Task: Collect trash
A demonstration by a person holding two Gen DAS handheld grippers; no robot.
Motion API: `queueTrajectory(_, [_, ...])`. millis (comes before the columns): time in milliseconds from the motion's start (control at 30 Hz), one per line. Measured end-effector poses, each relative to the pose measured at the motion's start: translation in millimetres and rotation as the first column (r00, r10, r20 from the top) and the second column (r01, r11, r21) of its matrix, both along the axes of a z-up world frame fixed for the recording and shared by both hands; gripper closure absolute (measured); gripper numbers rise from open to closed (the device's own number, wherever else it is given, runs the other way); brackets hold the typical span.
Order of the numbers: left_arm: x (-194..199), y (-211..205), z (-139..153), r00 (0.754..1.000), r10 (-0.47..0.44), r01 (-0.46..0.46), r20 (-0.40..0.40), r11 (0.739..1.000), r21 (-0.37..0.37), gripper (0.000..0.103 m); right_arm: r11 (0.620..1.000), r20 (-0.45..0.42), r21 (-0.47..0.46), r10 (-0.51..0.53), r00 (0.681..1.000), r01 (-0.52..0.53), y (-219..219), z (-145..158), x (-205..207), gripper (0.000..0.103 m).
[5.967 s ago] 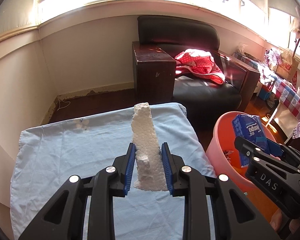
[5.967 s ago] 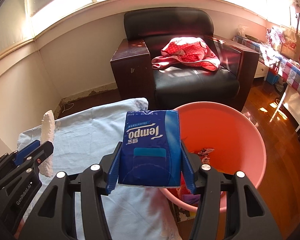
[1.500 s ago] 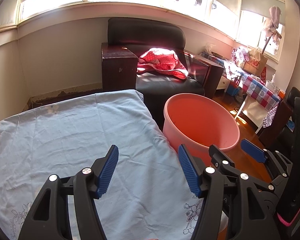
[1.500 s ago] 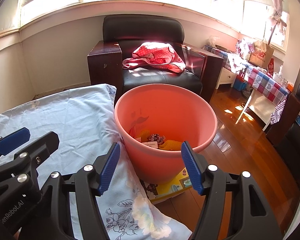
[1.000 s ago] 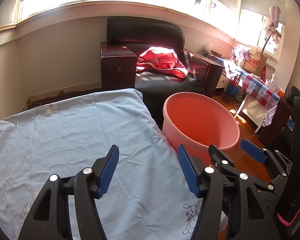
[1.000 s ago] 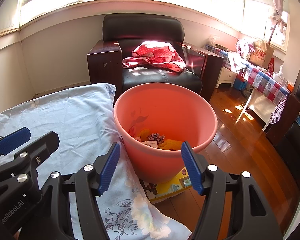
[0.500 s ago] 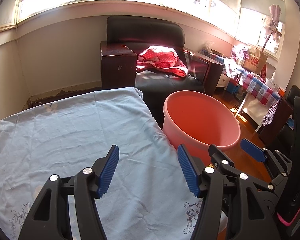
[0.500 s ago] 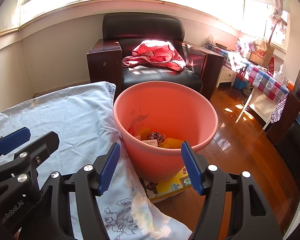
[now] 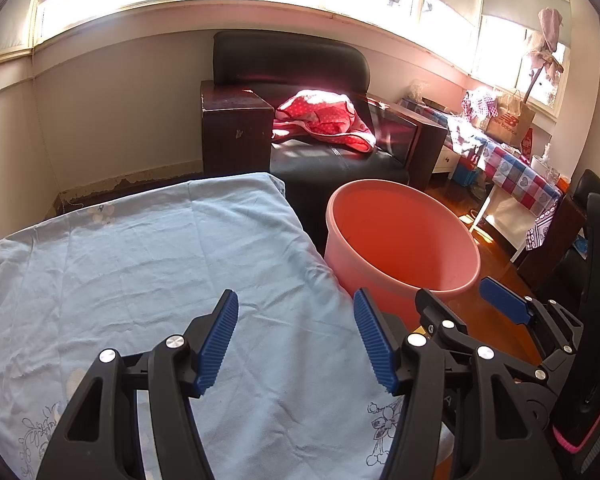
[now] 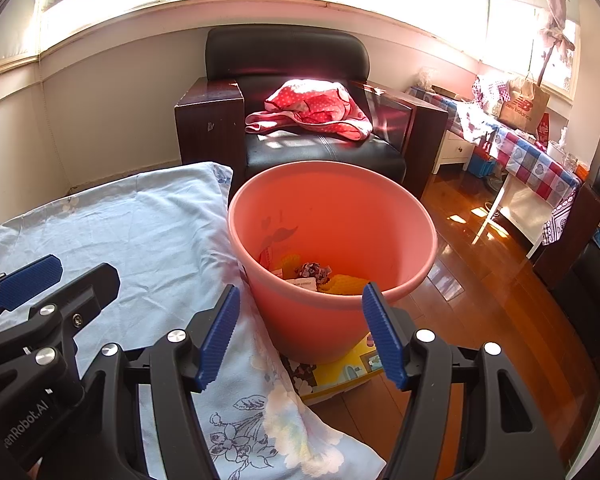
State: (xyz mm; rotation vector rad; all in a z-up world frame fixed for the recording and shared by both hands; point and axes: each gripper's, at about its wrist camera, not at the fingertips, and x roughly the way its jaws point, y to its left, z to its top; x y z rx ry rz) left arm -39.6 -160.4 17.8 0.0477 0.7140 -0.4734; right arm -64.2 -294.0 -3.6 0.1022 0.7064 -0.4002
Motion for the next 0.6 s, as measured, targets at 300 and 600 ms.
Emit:
queueTrajectory(300, [-6.1, 1.4, -6.4, 1.000, 0.001, -0.001, 0.016, 1.000, 0.003, 0.044, 1.000, 0.001, 0.000, 0.000, 1.000, 0.000, 1.2, -2.2, -0.4, 0.039])
queueTrajectory(600, [-5.7, 3.4, -8.0, 1.000, 0.003, -0.003, -0.002, 1.000, 0.002, 0.044, 1.000, 0.001, -0.001, -0.001, 1.000, 0.001, 1.3, -2.2, -0.5, 0.039])
